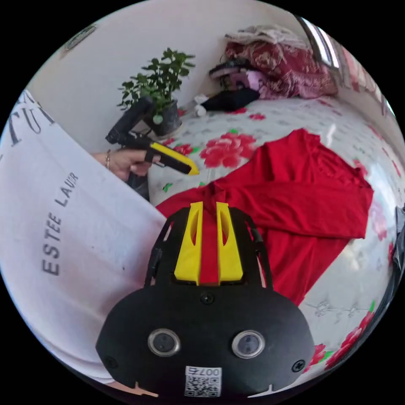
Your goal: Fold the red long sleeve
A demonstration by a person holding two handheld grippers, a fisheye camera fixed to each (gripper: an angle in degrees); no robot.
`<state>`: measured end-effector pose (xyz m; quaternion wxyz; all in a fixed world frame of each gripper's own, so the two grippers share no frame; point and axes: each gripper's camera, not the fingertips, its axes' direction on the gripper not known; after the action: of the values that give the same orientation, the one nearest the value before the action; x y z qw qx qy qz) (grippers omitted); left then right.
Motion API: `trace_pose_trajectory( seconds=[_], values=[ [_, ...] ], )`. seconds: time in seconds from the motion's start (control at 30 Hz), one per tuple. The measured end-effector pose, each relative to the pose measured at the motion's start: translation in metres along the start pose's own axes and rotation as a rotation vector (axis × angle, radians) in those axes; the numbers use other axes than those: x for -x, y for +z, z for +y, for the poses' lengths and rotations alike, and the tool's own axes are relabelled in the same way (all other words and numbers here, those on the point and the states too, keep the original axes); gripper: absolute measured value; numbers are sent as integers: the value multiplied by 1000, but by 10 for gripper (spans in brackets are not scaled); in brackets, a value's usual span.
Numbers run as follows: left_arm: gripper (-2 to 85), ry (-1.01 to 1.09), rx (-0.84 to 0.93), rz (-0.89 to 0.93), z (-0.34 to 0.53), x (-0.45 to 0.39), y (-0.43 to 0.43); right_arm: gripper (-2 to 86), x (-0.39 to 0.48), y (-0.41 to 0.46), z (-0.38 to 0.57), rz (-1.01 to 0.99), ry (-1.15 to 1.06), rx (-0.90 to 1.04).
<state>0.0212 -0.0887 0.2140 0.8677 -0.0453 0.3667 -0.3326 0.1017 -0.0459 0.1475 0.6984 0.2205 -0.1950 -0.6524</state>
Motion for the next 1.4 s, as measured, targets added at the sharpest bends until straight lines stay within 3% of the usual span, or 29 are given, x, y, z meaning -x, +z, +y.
trace_pose_trajectory(
  seconds=[0.1,0.27,0.33,0.4,0.6,0.7,0.93,1.03,1.13,1.23,1.3,1.4],
  values=[
    [62,76,10,41,-1,-10,0,39,13,20,1,-23,-40,99],
    [63,255,-55,80,-15,-47,-11,52,0,2,-2,75,34,39],
    [63,315,-22,88,-20,-63,-2,55,-11,1,3,108,96,32],
    [58,358,157,15,-17,-73,35,61,-29,-2,18,112,223,38],
    [59,264,44,-9,30,-56,-20,79,-51,-46,100,181,482,9],
    [78,189,93,-82,56,-41,-31,82,-57,-53,139,175,582,54],
    [109,133,231,-165,66,-63,-16,58,-54,-37,150,186,575,143],
    [39,249,275,-290,56,-90,-10,21,-54,-36,143,277,495,198],
    [0,282,285,-203,44,-96,-21,5,-70,-54,148,206,471,173],
    [-6,197,170,11,23,-76,-65,0,-101,-104,155,82,520,14],
    [-7,67,66,260,-4,-43,-99,0,-137,-149,155,-7,576,-120],
    [-5,9,-37,385,-51,-17,-127,0,-186,-199,142,-52,605,-273]
  ],
)
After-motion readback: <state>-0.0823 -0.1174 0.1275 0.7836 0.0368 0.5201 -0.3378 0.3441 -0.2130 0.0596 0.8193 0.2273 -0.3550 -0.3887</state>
